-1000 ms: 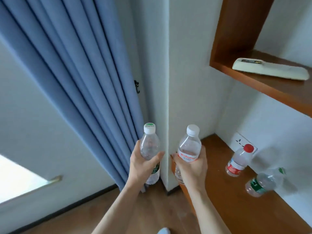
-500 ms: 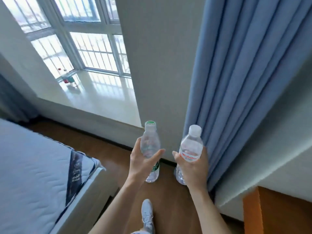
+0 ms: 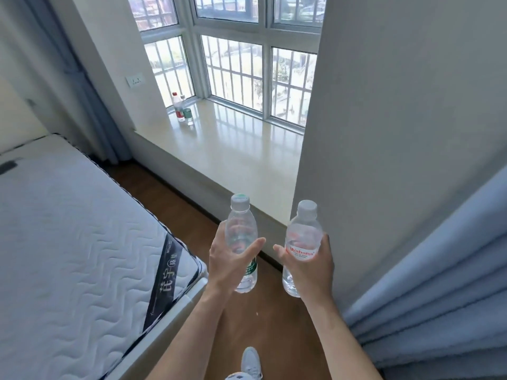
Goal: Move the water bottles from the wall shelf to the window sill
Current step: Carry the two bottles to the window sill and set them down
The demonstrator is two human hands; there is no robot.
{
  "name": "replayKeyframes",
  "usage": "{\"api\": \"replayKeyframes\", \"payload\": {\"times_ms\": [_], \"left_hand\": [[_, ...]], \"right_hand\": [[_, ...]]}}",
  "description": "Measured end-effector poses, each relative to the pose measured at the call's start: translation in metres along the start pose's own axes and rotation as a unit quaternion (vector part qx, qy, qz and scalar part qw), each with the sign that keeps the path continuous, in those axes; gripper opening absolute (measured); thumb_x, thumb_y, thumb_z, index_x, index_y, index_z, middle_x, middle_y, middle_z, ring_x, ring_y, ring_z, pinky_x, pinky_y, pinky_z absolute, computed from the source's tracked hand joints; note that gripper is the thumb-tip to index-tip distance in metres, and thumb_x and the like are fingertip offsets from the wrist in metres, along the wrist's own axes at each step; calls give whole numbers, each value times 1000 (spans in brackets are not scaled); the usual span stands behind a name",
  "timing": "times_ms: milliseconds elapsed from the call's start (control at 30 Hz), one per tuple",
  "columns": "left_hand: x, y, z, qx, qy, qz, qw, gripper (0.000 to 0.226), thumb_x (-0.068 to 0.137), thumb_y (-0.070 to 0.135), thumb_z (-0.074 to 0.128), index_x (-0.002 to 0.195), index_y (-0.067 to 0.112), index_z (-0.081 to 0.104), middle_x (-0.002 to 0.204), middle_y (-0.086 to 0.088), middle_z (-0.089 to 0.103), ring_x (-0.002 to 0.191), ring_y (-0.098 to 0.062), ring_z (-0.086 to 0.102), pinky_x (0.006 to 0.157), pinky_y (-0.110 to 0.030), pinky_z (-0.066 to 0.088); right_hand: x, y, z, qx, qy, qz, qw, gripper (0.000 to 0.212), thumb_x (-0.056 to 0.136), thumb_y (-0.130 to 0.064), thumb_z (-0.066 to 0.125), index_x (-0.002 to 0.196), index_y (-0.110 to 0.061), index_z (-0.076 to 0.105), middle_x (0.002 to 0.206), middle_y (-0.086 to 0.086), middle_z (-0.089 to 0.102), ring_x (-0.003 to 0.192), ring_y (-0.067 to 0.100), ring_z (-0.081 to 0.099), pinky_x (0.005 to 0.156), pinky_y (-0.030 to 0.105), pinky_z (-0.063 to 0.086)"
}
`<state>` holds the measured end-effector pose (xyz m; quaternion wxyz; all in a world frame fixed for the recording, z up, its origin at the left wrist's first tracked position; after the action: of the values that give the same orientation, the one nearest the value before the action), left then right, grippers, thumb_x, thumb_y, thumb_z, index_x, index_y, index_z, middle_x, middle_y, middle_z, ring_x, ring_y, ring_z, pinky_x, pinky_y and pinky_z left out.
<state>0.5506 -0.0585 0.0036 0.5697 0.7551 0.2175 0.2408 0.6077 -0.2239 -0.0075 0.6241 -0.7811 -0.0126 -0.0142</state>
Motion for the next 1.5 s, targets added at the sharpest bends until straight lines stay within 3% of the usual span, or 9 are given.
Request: {"api": "replayKeyframes", "payload": {"times_ms": [133,267,400,733,900,1000,1200,1300,1500], "left_hand": [[68,-13,-13,-7,10,5,1000,66,61,63,80,115,34,55,103,11,67,99,-10,67,87,-37,58],[125,-14,-24,-16,25,13,999,56,65,53,85,110,42,54,99,19,66,96,1,65,76,-12,52],[164,-18,-34,-7,38,9,999,55,63,53,79,110,44,50,102,18,64,97,8,62,73,-5,48],[269,-55,-58,23,115,-14,993,52,66,58,79,108,49,49,105,18,63,100,-5,64,79,-21,52],[343,-66,-56,24,143,-35,989,57,64,57,74,113,42,49,108,17,62,101,-4,62,77,-16,48],[397,-72,-53,22,160,-46,986,49,69,48,81,108,43,52,103,19,64,99,2,62,79,-21,51],[490,-70,-52,17,200,-58,978,51,66,52,77,110,38,53,104,18,64,100,3,61,80,-20,48],[518,-77,-62,23,226,-70,971,50,72,41,81,113,34,54,104,19,63,100,4,60,79,-18,48],[551,-92,-95,21,286,-103,952,48,74,36,84,109,44,52,101,25,62,100,7,59,80,-18,46]], "right_hand": [[51,-14,56,-18,-21,-13,1000,70,52,-50,87,107,-28,51,101,-6,63,94,14,64,77,28,54],[96,-26,102,-18,-34,-23,999,62,61,-28,94,107,-27,51,94,-14,63,86,4,64,64,8,47],[126,-34,140,-24,-56,-22,998,64,63,-31,93,110,-27,50,93,-13,62,85,1,63,57,6,45],[212,-41,235,-26,-131,-21,991,58,60,-37,93,98,-24,51,88,-6,64,81,15,65,70,38,55],[279,-47,290,-14,-174,-30,984,57,61,-34,93,99,-23,51,89,-8,64,82,12,65,73,37,56],[326,-55,324,-11,-199,-27,980,56,62,-31,93,98,-23,52,88,-8,64,82,13,65,74,38,55],[414,-81,390,-1,-252,-33,967,52,63,-28,93,97,-27,53,87,-10,65,77,4,64,67,26,51],[439,-92,423,5,-278,-40,960,52,64,-26,92,99,-25,53,88,-10,64,78,0,62,66,21,48],[457,-96,488,1,-351,-35,936,52,64,-26,92,100,-26,54,87,-9,64,77,-1,63,66,20,46]]}}
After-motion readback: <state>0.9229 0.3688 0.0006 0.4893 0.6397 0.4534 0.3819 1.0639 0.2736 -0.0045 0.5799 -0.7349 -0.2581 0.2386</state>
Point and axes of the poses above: each hand's wrist, its own x-axis towards the middle knuckle, its own z-axis out of the palm, y = z × x, the point moved 2 cm from there along x, towards the middle knuckle
